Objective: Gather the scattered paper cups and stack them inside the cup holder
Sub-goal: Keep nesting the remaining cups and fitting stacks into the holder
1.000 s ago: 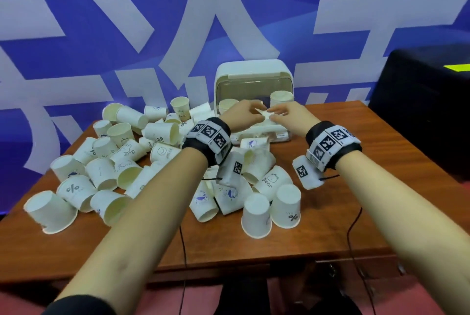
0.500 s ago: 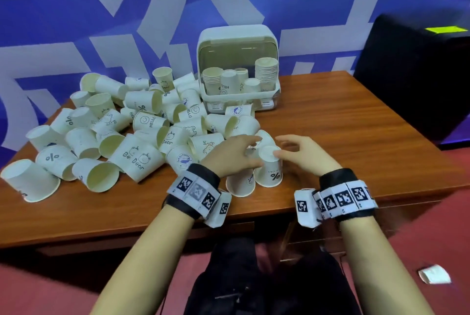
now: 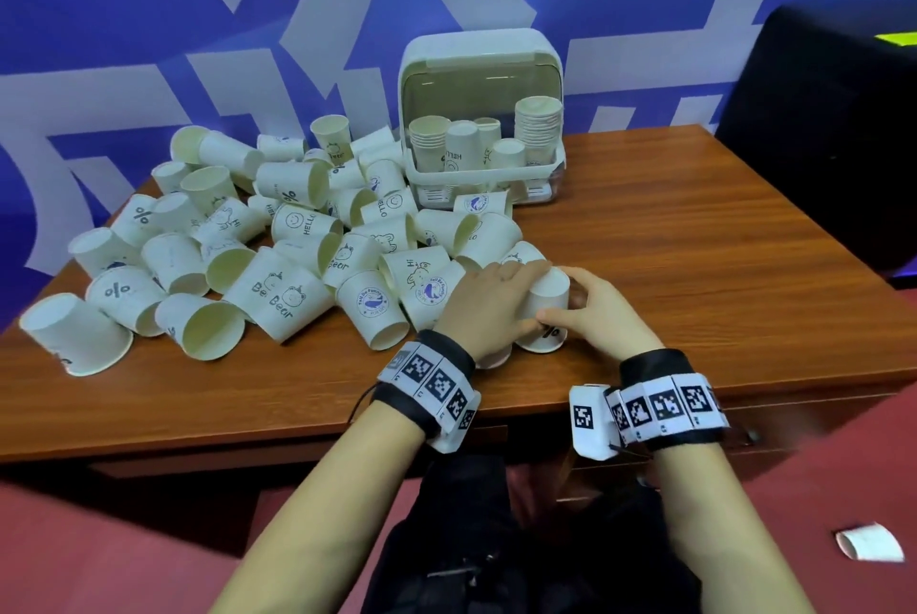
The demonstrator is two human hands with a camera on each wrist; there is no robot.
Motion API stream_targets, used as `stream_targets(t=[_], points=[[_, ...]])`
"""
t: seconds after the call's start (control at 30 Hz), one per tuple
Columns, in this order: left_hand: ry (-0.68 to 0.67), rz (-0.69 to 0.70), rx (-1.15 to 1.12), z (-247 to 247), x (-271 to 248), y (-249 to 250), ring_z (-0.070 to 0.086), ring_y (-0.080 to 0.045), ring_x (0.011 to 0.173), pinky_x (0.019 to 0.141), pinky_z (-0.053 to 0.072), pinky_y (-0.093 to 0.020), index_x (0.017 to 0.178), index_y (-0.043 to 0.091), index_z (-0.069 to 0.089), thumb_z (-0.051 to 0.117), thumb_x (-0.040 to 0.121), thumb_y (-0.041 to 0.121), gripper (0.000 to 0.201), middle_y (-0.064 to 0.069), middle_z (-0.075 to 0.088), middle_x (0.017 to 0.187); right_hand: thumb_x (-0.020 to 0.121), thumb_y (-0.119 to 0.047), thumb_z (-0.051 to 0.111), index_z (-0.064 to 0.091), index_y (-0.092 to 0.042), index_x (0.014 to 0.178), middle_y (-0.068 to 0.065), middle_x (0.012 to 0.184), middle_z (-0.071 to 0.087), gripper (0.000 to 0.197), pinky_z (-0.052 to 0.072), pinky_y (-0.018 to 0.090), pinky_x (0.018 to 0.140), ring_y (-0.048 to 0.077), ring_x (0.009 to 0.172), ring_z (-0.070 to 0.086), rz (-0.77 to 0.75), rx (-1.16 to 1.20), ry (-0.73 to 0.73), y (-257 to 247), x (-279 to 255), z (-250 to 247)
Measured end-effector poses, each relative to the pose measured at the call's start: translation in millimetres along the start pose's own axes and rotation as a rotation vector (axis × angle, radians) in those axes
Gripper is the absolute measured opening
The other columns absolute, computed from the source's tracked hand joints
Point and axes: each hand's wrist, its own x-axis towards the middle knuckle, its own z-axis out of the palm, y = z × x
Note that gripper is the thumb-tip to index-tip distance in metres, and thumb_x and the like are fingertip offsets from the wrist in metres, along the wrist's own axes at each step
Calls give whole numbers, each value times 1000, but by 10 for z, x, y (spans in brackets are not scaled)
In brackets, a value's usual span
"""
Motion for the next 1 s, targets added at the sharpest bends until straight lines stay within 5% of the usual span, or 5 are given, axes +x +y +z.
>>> stream_targets(t=[0.4, 0.67, 0.8, 0.93, 1.0], points=[[66, -3, -354, -305, 159, -46, 40, -19, 131, 106, 33, -32, 147, 20, 32, 72, 81, 32, 78, -3, 42, 146, 75, -20, 78, 53, -22, 125, -5, 120, 58, 56, 47, 28, 89, 15, 106, 57, -119, -67, 77, -381, 76, -188], [219, 2, -476, -757, 329, -162, 52, -12, 110, 86, 39, -20, 146, 18, 35, 76, 79, 28, 79, -2, 48, 142, 76, -27, 77, 53, -21, 125, -2, 120, 60, 55, 48, 31, 91, 14, 106, 58, -259, -163, 54, -905, 373, -325], [259, 2, -473, -985, 481, -345, 51, -11, 112, 82, 39, -11, 144, 15, 36, 75, 81, 28, 76, -1, 46, 144, 77, -26, 76, 53, -19, 127, -3, 119, 60, 55, 46, 18, 81, 10, 102, 57, -318, -199, 30, -1167, 609, -319], [280, -7, -481, -1144, 631, -527, 52, -15, 116, 81, 47, -25, 145, 19, 37, 76, 79, 32, 77, -1, 45, 143, 78, -27, 76, 52, -17, 128, -2, 120, 60, 56, 44, 17, 79, 12, 103, 57, -354, -210, 34, -1358, 839, -286], [300, -2, -454, -1208, 710, -608, 49, -15, 119, 92, 45, -27, 145, 18, 37, 76, 79, 32, 78, -3, 44, 143, 79, -26, 75, 51, -16, 129, -1, 120, 59, 57, 44, 12, 77, 12, 104, 57, -355, -218, 38, -1427, 953, -263]])
